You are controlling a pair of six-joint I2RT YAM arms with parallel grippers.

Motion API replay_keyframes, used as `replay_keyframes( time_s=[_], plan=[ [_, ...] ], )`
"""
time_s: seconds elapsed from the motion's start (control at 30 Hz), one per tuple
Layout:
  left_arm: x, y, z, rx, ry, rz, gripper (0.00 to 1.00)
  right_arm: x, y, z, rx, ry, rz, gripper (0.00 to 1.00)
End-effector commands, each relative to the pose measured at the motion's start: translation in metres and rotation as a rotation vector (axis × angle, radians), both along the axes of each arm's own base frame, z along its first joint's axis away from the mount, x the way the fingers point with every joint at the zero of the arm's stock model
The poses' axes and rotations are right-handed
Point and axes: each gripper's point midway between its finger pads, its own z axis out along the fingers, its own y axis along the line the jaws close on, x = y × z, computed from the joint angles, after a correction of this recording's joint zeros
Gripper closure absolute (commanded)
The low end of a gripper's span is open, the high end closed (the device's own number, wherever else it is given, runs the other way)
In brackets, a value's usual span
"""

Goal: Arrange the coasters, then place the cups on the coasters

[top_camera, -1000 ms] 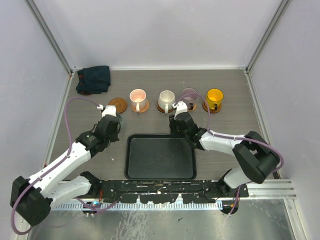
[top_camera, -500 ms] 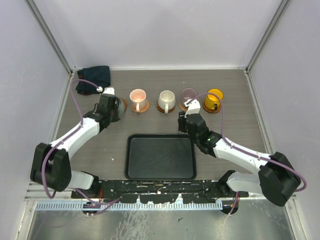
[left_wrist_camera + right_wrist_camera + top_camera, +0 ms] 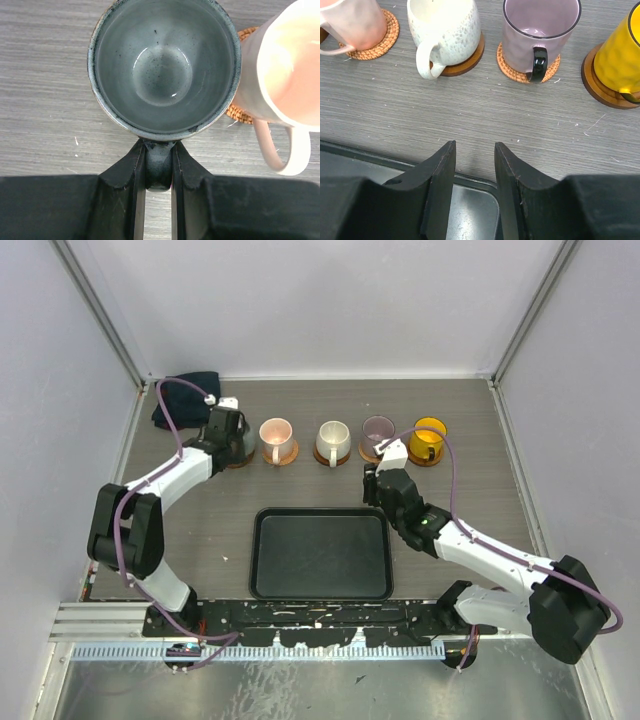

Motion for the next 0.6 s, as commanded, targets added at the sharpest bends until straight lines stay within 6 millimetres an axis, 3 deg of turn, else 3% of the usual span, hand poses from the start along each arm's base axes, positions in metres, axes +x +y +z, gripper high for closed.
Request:
replay_keyframes(
  time_s=[0.0,0.57],
  plan=[
    [0.045,-0.002,0.062,-0.029,-0.213,0.008,1.0,0.004,0.003,0.019,0.043,-0.045,-0.015,0.58],
    [0.047,0.009,0.038,-0.027,-0.143,0.03,1.0,0.009,0.011,0.014,0.042,-0.023,0.002,0.58]
  ],
)
